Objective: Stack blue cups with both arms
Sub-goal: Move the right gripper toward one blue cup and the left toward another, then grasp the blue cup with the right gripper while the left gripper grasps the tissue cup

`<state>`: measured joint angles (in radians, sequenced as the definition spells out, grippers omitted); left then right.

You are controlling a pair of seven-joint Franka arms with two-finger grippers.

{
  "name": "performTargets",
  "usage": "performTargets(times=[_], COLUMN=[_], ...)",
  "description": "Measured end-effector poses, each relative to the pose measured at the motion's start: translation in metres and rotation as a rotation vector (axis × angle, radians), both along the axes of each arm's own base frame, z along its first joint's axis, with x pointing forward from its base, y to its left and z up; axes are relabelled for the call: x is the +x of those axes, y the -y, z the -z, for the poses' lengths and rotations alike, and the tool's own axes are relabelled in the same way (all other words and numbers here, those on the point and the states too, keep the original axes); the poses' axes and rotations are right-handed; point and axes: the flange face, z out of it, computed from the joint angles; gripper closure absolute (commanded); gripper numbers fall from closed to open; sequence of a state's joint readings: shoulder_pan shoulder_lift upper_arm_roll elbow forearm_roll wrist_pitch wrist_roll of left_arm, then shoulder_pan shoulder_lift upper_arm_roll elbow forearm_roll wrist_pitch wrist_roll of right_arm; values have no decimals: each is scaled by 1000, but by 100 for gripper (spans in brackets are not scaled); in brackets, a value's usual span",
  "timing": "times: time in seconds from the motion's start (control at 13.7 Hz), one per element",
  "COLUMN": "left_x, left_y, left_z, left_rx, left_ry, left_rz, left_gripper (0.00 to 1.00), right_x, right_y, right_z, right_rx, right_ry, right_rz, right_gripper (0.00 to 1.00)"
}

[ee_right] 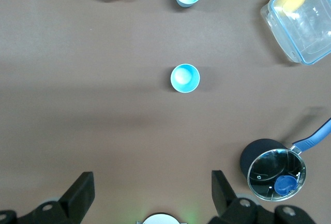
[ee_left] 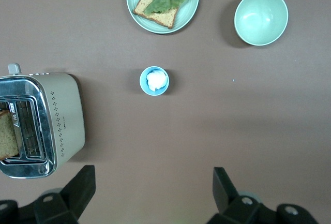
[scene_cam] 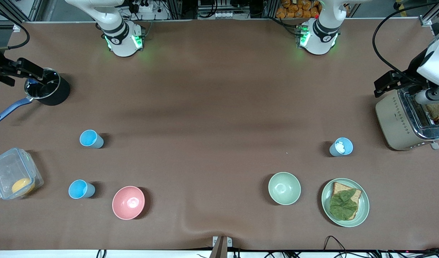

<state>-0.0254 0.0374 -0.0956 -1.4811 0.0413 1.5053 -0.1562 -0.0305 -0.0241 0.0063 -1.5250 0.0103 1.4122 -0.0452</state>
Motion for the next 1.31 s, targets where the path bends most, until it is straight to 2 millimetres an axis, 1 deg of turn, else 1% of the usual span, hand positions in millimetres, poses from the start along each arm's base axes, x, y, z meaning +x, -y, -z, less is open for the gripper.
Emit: performTargets(times=[0.36,0.51,0.58,0.73,0.87,1.02,1.17,1.31], left_x=[0,0,2,13,33,48,54,55], left_y=[-6,-7,-7,-10,-19,-29,-35,-42], left_z=[-2,1,7,29,63,105,145,187], left_rx=[0,1,1,1,-3,-7,-10,-14], left_ry=[3,-4,-16,-40,-52,-55,-54,-48], left_rz=[-6,-6,-6,-12,-26,-41,-46,-45], left_gripper=[0,0,0,0,0,0,0,0], right_x=[0,-1,-1,-1,5,18,36,55], right_y=[1,2,2,6,22,40,54,68], right_z=[0,1,2,10,33,69,116,171], right_rx=[0,0,0,-5,-8,-5,-2,2], right_ry=[-4,-7,-11,-33,-79,-141,-207,-257], right_rz=[1,3,6,52,95,125,148,167], right_gripper=[0,0,0,0,0,0,0,0])
